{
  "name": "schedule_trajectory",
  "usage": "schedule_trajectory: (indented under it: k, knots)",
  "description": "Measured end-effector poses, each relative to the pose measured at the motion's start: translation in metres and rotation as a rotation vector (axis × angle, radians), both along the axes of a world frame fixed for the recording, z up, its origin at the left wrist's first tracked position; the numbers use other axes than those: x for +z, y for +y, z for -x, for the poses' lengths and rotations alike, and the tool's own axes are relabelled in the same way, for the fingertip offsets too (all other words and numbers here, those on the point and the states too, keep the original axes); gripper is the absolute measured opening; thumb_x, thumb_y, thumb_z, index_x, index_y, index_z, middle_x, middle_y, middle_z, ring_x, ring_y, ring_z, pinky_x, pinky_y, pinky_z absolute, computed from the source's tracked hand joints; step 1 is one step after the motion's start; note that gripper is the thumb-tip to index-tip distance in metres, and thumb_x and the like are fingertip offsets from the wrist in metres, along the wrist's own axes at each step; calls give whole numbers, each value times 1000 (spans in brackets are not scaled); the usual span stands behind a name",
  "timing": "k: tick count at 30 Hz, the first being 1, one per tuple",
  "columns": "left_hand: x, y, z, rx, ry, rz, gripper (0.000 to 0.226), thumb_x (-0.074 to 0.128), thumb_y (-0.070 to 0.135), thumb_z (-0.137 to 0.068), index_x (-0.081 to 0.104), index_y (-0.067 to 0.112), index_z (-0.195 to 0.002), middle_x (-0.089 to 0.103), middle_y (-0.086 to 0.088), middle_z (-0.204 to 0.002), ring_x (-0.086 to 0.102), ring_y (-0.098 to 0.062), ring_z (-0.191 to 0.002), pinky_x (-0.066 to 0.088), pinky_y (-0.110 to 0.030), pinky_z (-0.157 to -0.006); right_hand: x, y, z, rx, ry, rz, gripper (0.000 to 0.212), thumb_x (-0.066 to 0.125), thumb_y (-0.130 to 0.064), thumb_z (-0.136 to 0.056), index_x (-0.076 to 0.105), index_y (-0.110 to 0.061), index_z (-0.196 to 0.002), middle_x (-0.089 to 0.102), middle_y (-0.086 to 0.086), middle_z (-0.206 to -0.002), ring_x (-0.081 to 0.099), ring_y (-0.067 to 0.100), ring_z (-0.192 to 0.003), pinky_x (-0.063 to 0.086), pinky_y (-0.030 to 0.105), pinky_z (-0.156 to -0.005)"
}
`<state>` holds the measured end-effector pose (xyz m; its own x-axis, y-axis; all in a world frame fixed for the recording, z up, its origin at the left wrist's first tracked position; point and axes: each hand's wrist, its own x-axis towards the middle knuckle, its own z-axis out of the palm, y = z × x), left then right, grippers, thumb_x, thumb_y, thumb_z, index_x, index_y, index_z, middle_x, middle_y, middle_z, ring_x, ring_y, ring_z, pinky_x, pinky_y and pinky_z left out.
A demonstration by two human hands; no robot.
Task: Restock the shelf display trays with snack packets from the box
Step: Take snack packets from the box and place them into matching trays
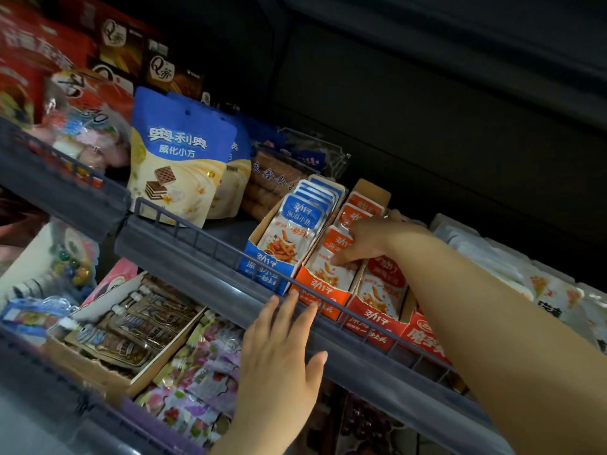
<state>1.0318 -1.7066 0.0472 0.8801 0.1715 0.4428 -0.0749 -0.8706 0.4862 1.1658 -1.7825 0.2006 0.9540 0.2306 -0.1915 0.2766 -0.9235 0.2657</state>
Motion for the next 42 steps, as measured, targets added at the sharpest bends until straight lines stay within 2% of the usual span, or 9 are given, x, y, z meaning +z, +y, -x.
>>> schedule_trajectory:
  k: [2, 4, 8, 10, 22, 26, 32, 37, 42]
  knots:
    - [-11, 1, -4, -4, -96, -17, 64, 58, 52, -61, 46, 26, -119, 62, 2, -120, 51, -22, -115, 52, -35, -76, -3, 5, -2, 66, -29, -6, 67, 61, -55, -77, 40, -25, -133, 47, 2, -136, 42, 23, -125, 33, 34, -101]
    - [-19, 0, -8, 1, -133, -55, 66, 63, 54, -59, 44, 27, -116, 64, 4, -116, 61, -22, -107, 53, -34, -72, -11, 8, -5, 135, -26, -53, 71, 65, -51, -75, 38, -26, -135, 47, 1, -137, 45, 22, -124, 35, 33, -100]
    - [-24, 0, -11, 65, -254, -93, 60, 54, 55, -67, 43, 27, -118, 63, 3, -118, 44, -20, -114, 52, -35, -74, -22, 12, -13, 113, 40, -86, 77, 71, -46, -71, 36, -24, -137, 47, 0, -138, 47, 20, -123, 38, 33, -101]
    - [-26, 0, -12, 69, -259, -90, 70, 69, 53, -60, 43, 27, -119, 63, 2, -119, 39, -17, -113, 52, -36, -75, -23, 14, -19, 95, 78, -71, 78, 72, -43, -71, 36, -22, -137, 47, 1, -138, 47, 21, -122, 39, 35, -102]
    - [-28, 1, -11, 92, -279, -128, 87, 79, 55, -45, 44, 28, -119, 61, 4, -120, 38, -16, -113, 48, -35, -78, -14, 25, -23, 22, 108, 143, 61, 65, -37, -80, 43, -16, -133, 52, 5, -131, 53, 22, -113, 45, 32, -92]
    - [-30, 0, -14, 100, -309, -155, 92, 80, 57, -39, 44, 26, -119, 62, 3, -119, 39, -16, -113, 48, -34, -78, -18, 27, -25, -53, 216, -6, 77, 72, -45, -71, 38, -23, -136, 46, 2, -137, 48, 24, -121, 41, 37, -100]
    - [-30, 0, -18, 118, -294, -176, 97, 77, 63, -34, 44, 27, -117, 64, 5, -116, 40, -16, -111, 53, -36, -72, -24, 27, -32, -110, 302, -128, 76, 76, -34, -68, 40, -22, -134, 49, 3, -135, 48, 25, -122, 39, 42, -104]
    - [-30, 1, -18, 132, -301, -171, 96, 78, 62, -35, 43, 28, -117, 63, 6, -117, 40, -15, -111, 52, -37, -74, -14, 26, -31, -71, 309, -207, 66, 71, -18, -75, 41, -18, -134, 50, 5, -135, 49, 26, -122, 39, 44, -105]
    - [-30, 1, -16, 122, -330, -149, 94, 80, 56, -37, 43, 26, -118, 63, 4, -118, 40, -17, -111, 53, -38, -74, 14, 24, -20, -30, 268, -235, 49, 65, -14, -82, 48, -15, -127, 57, 3, -121, 54, 23, -115, 44, 33, -95]
